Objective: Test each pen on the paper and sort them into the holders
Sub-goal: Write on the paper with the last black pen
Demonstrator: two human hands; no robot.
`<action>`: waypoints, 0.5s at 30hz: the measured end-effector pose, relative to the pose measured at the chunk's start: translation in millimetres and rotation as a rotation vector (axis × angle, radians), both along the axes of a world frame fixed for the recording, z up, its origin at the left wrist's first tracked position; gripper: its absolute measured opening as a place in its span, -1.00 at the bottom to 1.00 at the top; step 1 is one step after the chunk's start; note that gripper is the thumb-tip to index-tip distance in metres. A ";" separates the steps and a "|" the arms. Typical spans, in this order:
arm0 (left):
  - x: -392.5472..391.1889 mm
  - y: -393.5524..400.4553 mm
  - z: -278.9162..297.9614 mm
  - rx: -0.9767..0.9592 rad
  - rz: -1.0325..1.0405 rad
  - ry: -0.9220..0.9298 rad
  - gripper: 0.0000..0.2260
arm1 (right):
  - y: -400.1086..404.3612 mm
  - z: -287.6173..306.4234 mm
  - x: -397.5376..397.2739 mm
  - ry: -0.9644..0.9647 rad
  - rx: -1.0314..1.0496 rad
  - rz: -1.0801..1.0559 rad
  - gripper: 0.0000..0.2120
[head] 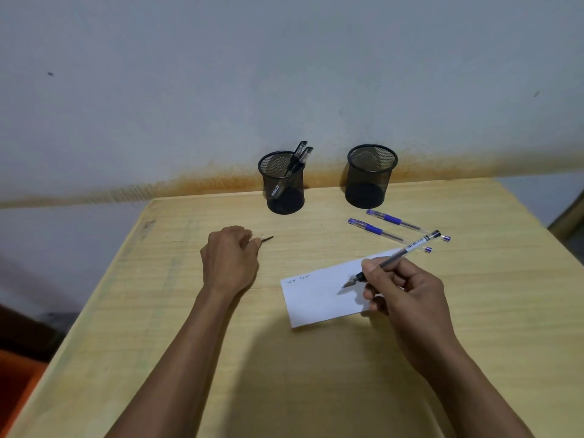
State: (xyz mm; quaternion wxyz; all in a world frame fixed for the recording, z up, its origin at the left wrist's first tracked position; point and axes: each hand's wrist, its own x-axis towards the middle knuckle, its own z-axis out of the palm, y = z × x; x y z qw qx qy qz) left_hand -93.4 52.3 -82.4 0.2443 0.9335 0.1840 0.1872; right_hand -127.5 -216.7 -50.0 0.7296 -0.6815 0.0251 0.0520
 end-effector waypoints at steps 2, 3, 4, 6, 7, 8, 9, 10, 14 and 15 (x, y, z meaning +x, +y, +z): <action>-6.0 -1.4 0.2 -0.068 0.011 -0.017 -0.73 | 0.3 -1.4 -0.6 0.008 0.010 -0.007 -0.86; -11.9 -5.1 2.8 -0.119 0.007 -0.050 -0.71 | 0.1 -1.4 -0.8 0.008 0.018 -0.014 -0.86; -19.8 -11.1 5.7 -0.161 -0.001 -0.088 -0.68 | -0.2 -1.3 -0.6 0.006 0.031 -0.024 -0.85; -38.0 -24.7 8.7 -0.249 -0.068 -0.158 -0.69 | 0.7 -0.8 0.7 -0.001 0.052 -0.043 -0.83; -46.9 -32.0 8.6 -0.308 -0.127 -0.166 -0.70 | 1.7 0.4 1.8 -0.010 0.049 -0.047 -0.84; -54.7 -37.7 7.6 -0.347 -0.196 -0.147 -0.70 | 2.9 2.7 3.1 -0.024 0.037 -0.047 -0.86; -60.3 -40.9 4.1 -0.349 -0.266 -0.117 -0.69 | 4.2 4.5 4.9 -0.046 0.014 -0.040 -0.89; -63.7 -42.0 -0.1 -0.286 -0.320 -0.086 -0.68 | 6.9 5.4 6.7 -0.066 -0.015 -0.022 -0.90; -63.2 -37.5 -18.9 0.052 -0.461 -0.040 -0.57 | 22.3 2.8 14.0 -0.137 -0.188 0.091 -0.81; -63.0 -37.0 -20.5 0.069 -0.468 -0.030 -0.55 | 25.5 1.5 16.8 -0.156 -0.231 0.108 -0.82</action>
